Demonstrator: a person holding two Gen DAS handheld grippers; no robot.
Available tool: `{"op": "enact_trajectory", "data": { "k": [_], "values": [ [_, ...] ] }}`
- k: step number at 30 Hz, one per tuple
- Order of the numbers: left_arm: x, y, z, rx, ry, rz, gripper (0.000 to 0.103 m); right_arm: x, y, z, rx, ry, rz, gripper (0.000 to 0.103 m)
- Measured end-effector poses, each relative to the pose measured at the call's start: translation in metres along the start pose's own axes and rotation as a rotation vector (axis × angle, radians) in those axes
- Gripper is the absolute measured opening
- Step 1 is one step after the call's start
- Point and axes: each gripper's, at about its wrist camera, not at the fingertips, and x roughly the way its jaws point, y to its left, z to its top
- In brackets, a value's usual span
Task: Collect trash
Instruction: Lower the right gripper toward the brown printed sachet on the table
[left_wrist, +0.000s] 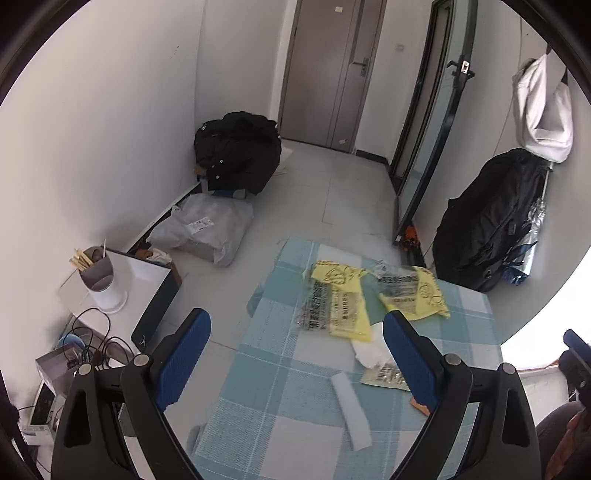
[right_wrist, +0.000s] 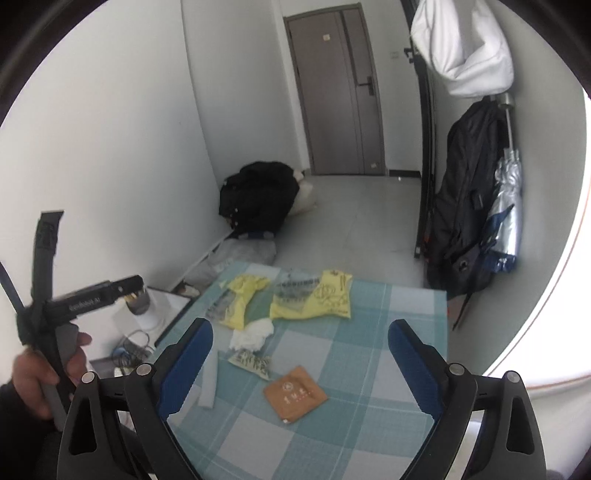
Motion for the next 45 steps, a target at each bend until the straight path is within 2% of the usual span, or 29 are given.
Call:
{"op": "enact_trajectory", "data": {
  "k": [4,7,10,14,19,21,23,28,30,33,36,45],
  "values": [
    [0.006,0.004,-0.002,0.027,0.019,0.004,0.093,0.024,0.005,-0.01,-0.045,0.066,-0.005,0.097],
    [0.012,0.009,-0.003,0.02,0.054,-0.038,0.093,0.046,0.013,-0.021,-0.135,0.154,-0.004,0.097],
    [0.016,0.012,-0.002,0.016,0.064,-0.049,0.093,0.069,0.021,-0.033,-0.214,0.229,-0.008,0.097],
    [0.021,0.016,-0.001,0.015,0.082,-0.056,0.093,0.106,0.024,-0.051,-0.235,0.358,0.039,0.096],
    [0.03,0.028,-0.003,-0.025,0.147,-0.093,0.093,0.134,0.021,-0.066,-0.241,0.433,0.075,0.096],
    [0.034,0.031,-0.005,-0.032,0.174,-0.102,0.093,0.14,0.019,-0.069,-0.244,0.447,0.083,0.096],
    [0.034,0.035,-0.005,-0.039,0.172,-0.078,0.093,0.143,0.017,-0.072,-0.248,0.449,0.076,0.096],
    [0.039,0.042,-0.001,-0.087,0.192,-0.099,0.093,0.148,0.02,-0.079,-0.284,0.458,0.065,0.093],
    [0.043,0.041,-0.002,-0.089,0.206,-0.096,0.093,0.152,0.025,-0.085,-0.339,0.485,0.044,0.083],
    [0.046,0.039,-0.004,-0.087,0.218,-0.094,0.093,0.15,0.022,-0.085,-0.322,0.469,0.043,0.081],
    [0.048,0.036,-0.006,-0.061,0.218,-0.079,0.093,0.148,0.02,-0.084,-0.314,0.461,0.039,0.071],
    [0.051,0.039,-0.011,-0.046,0.23,-0.062,0.093,0.148,0.018,-0.083,-0.282,0.462,0.022,0.059]
  ]
}}
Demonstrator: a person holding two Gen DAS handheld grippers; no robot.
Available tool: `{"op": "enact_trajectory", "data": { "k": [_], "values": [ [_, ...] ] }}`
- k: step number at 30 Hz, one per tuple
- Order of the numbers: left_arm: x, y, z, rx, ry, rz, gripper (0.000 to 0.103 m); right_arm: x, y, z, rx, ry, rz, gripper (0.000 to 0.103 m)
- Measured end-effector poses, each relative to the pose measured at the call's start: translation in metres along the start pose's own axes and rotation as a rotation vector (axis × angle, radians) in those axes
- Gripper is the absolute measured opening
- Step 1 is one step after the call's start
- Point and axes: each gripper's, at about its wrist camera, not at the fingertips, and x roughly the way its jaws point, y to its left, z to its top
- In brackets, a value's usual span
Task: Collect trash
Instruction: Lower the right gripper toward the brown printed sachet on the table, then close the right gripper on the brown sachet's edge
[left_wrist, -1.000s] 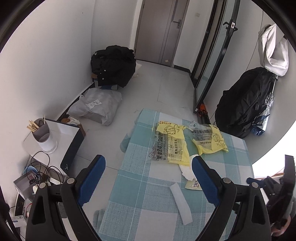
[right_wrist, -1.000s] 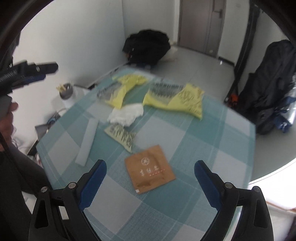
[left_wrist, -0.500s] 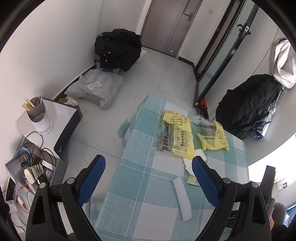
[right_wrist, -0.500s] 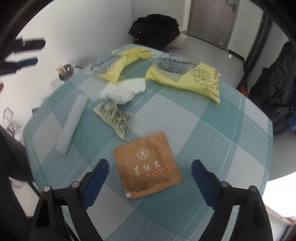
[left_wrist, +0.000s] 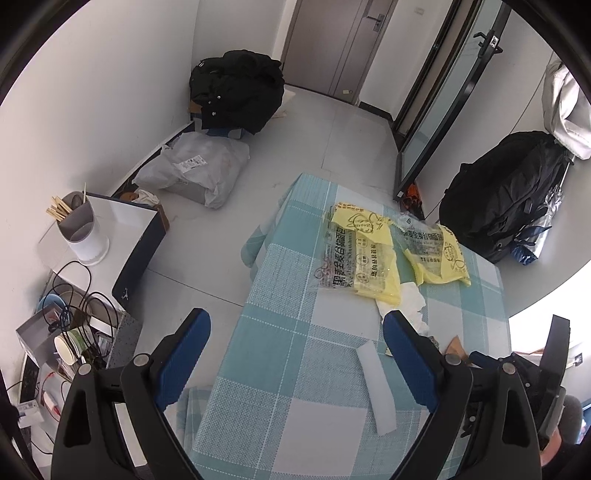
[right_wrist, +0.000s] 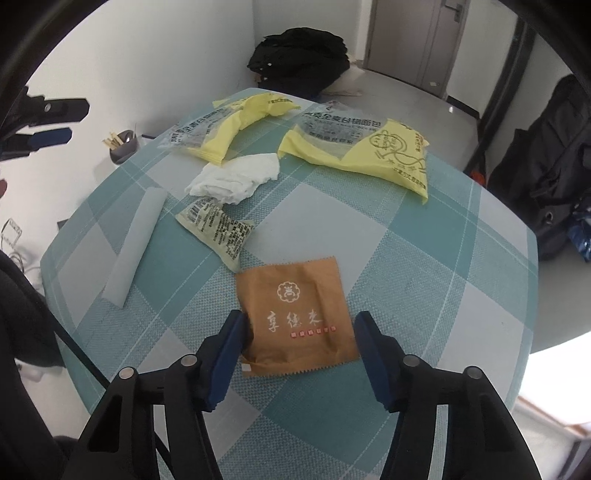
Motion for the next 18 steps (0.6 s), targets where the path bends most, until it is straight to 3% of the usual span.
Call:
{"op": "enact_trajectory", "data": {
  "k": [11,18],
  "values": [
    [0.002,0.003,-0.003,0.006,-0.004,0.025,0.093,-0.005,0.006,-0.003,0.029,-0.009,-0.012,0.056],
    [0.007,0.004,-0.008,0.017,0.016,0.037,0.093,-0.018,-0.001,-0.008,0.086,-0.022,0.018,0.043]
  ]
}}
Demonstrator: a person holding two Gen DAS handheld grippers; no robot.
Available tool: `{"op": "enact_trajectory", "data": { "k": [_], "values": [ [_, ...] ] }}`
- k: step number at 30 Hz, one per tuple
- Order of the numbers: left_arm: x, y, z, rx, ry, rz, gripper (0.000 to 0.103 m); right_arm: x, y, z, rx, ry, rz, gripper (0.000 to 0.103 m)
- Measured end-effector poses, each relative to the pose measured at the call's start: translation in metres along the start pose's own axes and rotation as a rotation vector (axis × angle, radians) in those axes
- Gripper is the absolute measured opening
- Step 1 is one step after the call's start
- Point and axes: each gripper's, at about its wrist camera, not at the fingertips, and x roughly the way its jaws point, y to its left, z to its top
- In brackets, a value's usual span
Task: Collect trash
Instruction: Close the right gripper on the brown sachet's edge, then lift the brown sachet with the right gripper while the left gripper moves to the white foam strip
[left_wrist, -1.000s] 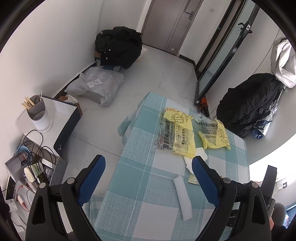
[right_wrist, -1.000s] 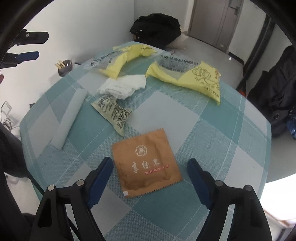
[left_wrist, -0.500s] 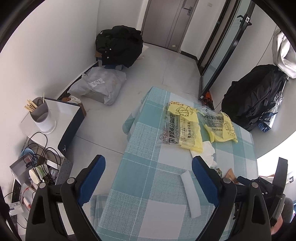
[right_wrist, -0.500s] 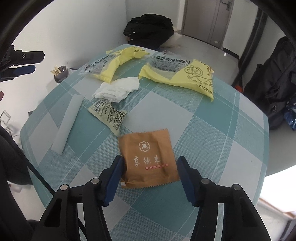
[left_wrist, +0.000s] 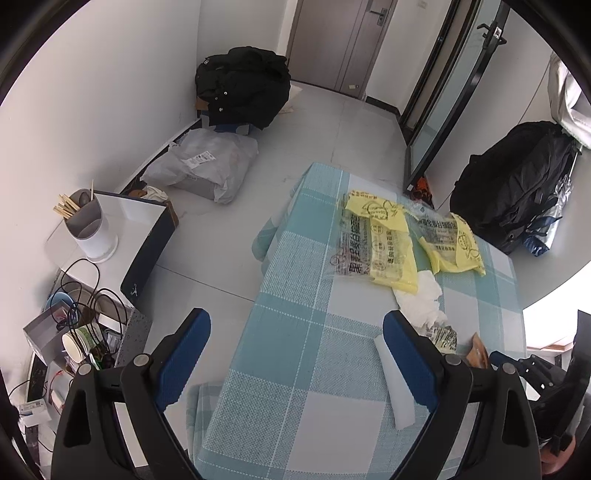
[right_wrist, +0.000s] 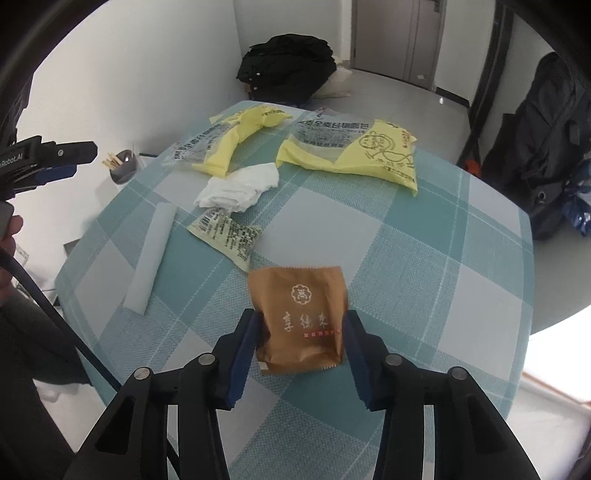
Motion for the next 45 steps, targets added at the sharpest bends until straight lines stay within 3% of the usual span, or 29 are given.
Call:
{"op": "enact_trajectory", "data": {
  "k": [1,3,10,11,13,14,15,18,21,26,28,30,34,37,45],
  "values": [
    [0.0,-0.001,-0.001,0.004,-0.002,0.002,0.093,-0.001,-0.001,-0.001,0.005,0.0,0.007,0.04],
    [-0.002,-0.004,-0.003,0.02,-0.014,0.009,0.093,-0.002,0.0,-0.002,0.004,0.01,0.007,0.0],
    [-0.005,-0.016,-0.006,0.056,-0.031,0.025,0.093,-0.013,-0.005,-0.003,0.008,-0.023,0.053,0.002],
    [-0.006,-0.017,-0.006,0.053,-0.031,0.023,0.093,-0.016,-0.007,-0.003,0.017,-0.039,0.051,0.005],
    [-0.006,-0.019,-0.005,0.045,-0.03,0.013,0.093,-0.02,-0.017,-0.004,0.053,-0.053,0.051,0.028],
    [-0.007,-0.02,-0.005,0.041,-0.03,0.009,0.093,-0.019,-0.021,-0.004,0.069,-0.044,0.045,0.054],
    [-0.007,-0.021,-0.004,0.04,-0.03,0.006,0.093,-0.017,-0.025,-0.005,0.086,-0.039,0.028,0.064],
    [-0.007,-0.027,-0.004,0.048,-0.031,0.003,0.093,-0.009,-0.031,-0.006,0.108,-0.001,0.024,0.063],
    [-0.003,-0.029,-0.004,0.054,-0.017,0.002,0.093,0.001,-0.032,-0.009,0.099,0.033,-0.041,0.066],
    [0.001,-0.028,-0.003,0.045,0.002,-0.005,0.093,0.006,-0.021,-0.006,0.058,0.03,-0.092,0.07],
    [0.002,-0.025,-0.002,0.036,0.009,-0.009,0.093,0.007,-0.019,-0.003,0.056,0.022,-0.092,0.066],
    [0.003,-0.023,-0.001,0.027,0.016,-0.017,0.093,0.007,-0.017,-0.001,0.053,0.012,-0.086,0.045],
    [0.004,-0.02,0.0,0.013,0.025,-0.022,0.093,0.009,-0.013,0.005,0.046,0.006,-0.073,0.029],
    [0.003,-0.017,0.001,-0.002,0.026,-0.03,0.093,0.009,-0.01,0.006,0.019,0.004,-0.077,0.001],
    [-0.001,-0.011,0.002,-0.032,0.02,-0.05,0.093,0.004,-0.009,0.004,0.034,-0.014,0.001,0.0]
  ]
}}
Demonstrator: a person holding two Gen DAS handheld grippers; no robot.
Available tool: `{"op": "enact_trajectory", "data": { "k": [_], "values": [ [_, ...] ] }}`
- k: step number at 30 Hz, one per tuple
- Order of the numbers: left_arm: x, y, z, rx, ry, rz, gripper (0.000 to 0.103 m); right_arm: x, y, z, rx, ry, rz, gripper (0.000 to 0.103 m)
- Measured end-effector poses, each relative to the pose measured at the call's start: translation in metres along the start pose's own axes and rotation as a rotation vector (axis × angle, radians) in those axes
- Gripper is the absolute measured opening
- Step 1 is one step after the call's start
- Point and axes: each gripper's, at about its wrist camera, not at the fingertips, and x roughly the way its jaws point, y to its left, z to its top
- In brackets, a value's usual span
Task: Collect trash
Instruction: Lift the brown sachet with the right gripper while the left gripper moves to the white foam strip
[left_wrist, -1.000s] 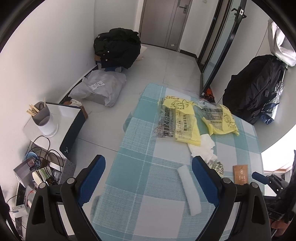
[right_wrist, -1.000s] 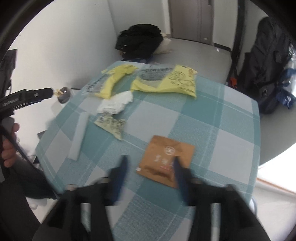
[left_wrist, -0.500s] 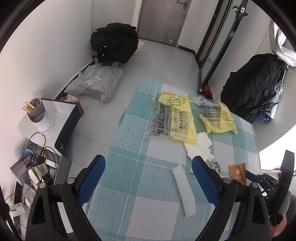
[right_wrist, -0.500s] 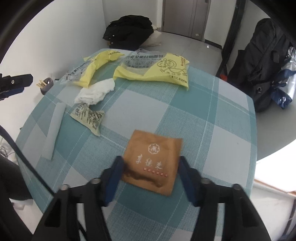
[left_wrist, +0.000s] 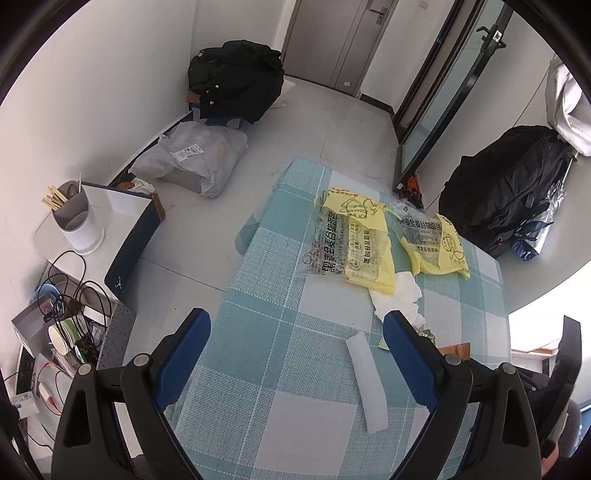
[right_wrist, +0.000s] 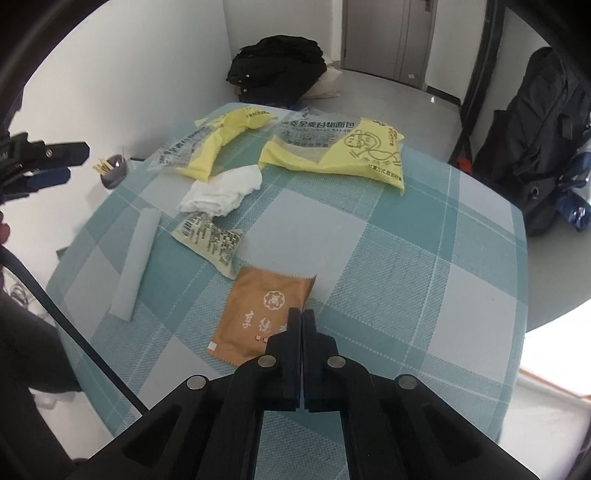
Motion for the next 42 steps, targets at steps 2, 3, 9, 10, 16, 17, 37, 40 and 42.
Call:
{"op": "enact_trajectory", "data": {
  "k": [2,3,9,10,16,17,37,40,42],
  "values": [
    [-0.001,0.001,0.0,-0.008,0.0,-0.005,0.093,-0.007,-0.002,0.0,0.022,-0.024,0.029,0.0],
    [-0.001,0.002,0.0,-0.014,0.0,-0.009,0.093,-0.013,-0.004,0.001,0.037,-0.043,0.053,0.0],
    [-0.002,0.008,0.0,-0.041,0.009,-0.028,0.093,-0.033,-0.004,0.005,0.086,-0.091,0.104,0.0],
    [-0.001,0.008,0.0,-0.043,0.013,-0.032,0.093,-0.037,-0.005,0.004,0.09,-0.099,0.108,0.0],
    [0.007,0.0,-0.007,-0.019,0.058,-0.039,0.093,-0.057,-0.009,0.005,0.122,-0.142,0.13,0.0],
    [0.008,-0.001,-0.008,-0.011,0.066,-0.039,0.093,-0.058,-0.011,0.004,0.13,-0.145,0.133,0.0],
    [0.058,-0.062,-0.038,0.196,0.223,0.071,0.082,-0.088,-0.037,-0.008,0.174,-0.228,0.161,0.0],
    [0.059,-0.067,-0.041,0.237,0.217,0.106,0.075,-0.087,-0.039,-0.009,0.172,-0.225,0.16,0.0],
    [0.06,-0.07,-0.043,0.265,0.213,0.135,0.071,-0.088,-0.041,-0.009,0.171,-0.225,0.165,0.0]
  ]
}}
